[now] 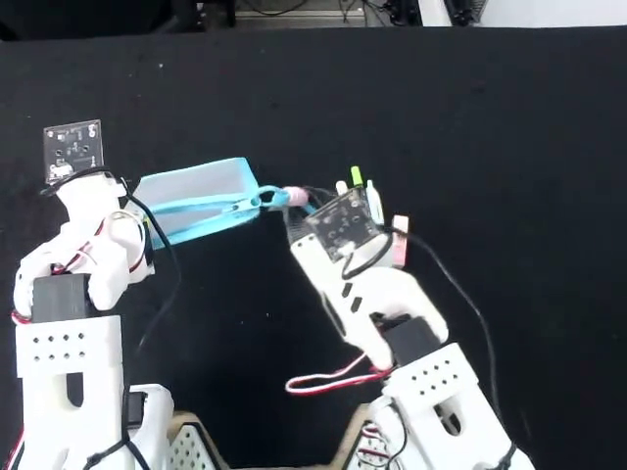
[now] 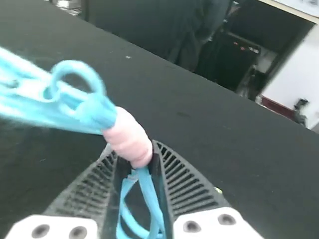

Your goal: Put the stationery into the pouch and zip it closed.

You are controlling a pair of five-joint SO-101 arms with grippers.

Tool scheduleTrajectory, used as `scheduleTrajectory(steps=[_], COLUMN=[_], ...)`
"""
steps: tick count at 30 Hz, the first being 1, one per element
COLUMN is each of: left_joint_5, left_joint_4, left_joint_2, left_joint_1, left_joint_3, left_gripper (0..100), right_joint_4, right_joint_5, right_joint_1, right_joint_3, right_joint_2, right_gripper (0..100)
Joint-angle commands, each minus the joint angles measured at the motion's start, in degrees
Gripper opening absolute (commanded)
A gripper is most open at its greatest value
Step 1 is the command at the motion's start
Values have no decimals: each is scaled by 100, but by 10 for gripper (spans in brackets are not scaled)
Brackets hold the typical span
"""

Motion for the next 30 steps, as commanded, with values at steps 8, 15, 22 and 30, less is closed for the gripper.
scheduleTrajectory(steps=[8,15,22,30], left_joint_5=[53,53,62,62], left_joint_4=[-62,-62,-62,-62], left_joint_2=[9,9,9,9], left_joint_1=[-84,-84,-84,-84], left_joint_3=[4,-4,13,13], left_gripper=[31,31,31,31], right_joint_4=[703,695,747,932], right_joint_5=[62,79,44,70], right_joint_1=[607,879,1116,1134], right_joint_3=[-936,-1121,-1789,-1859], right_joint_2=[-171,224,1640,1473], right_gripper=[11,11,11,11])
